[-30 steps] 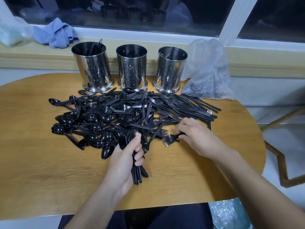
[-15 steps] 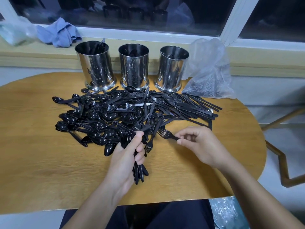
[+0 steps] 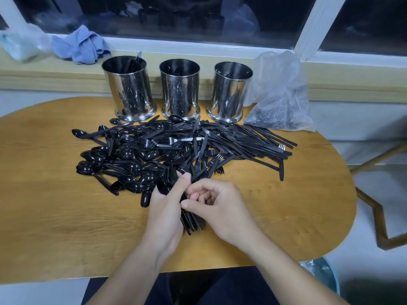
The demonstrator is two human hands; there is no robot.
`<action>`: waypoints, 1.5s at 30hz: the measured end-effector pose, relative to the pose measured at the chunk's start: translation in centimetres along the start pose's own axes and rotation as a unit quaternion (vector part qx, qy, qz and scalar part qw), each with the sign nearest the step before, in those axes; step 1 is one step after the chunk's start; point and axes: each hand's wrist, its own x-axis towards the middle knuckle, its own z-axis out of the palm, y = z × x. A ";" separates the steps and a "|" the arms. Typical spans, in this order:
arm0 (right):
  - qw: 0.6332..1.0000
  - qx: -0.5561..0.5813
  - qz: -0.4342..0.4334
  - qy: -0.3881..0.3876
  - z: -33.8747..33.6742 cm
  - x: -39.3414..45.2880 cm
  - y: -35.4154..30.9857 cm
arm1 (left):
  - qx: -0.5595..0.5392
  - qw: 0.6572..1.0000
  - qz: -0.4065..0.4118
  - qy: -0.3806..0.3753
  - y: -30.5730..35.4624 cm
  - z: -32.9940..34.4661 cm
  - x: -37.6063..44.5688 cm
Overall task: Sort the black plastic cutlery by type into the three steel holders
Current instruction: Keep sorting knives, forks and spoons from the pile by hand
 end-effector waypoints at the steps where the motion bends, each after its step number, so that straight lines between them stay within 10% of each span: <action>1: 1.000 0.003 -0.006 -0.007 -0.1 -0.1 -0.1 | 0.008 1.000 0.001 0.003 0.2 -0.3 0.1; 5: 0.994 -0.084 -0.044 0.045 -2.2 0.9 1.3 | -0.029 0.999 -0.027 -0.008 0.8 -1.5 0.3; 12: 0.869 -0.476 -0.135 0.021 -4.7 4.2 5.5 | -0.071 0.996 -0.049 -0.028 0.9 -2.3 0.1; 22: 0.788 -0.583 -0.196 0.004 -5.6 4.3 5.5 | -0.133 0.987 -0.076 -0.054 0.6 -3.4 0.5; 26: 0.811 -0.547 -0.199 0.056 -5.7 3.6 4.1 | -0.121 0.987 -0.078 -0.065 0.5 -3.4 0.5; 33: 0.939 -0.310 0.063 0.134 -3.5 5.3 3.0 | -0.098 0.989 -0.083 -0.072 0.2 -3.4 0.8; 45: 0.899 -0.375 0.125 0.188 -1.8 7.5 2.9 | -0.067 0.990 -0.084 -0.089 -0.1 -3.8 0.9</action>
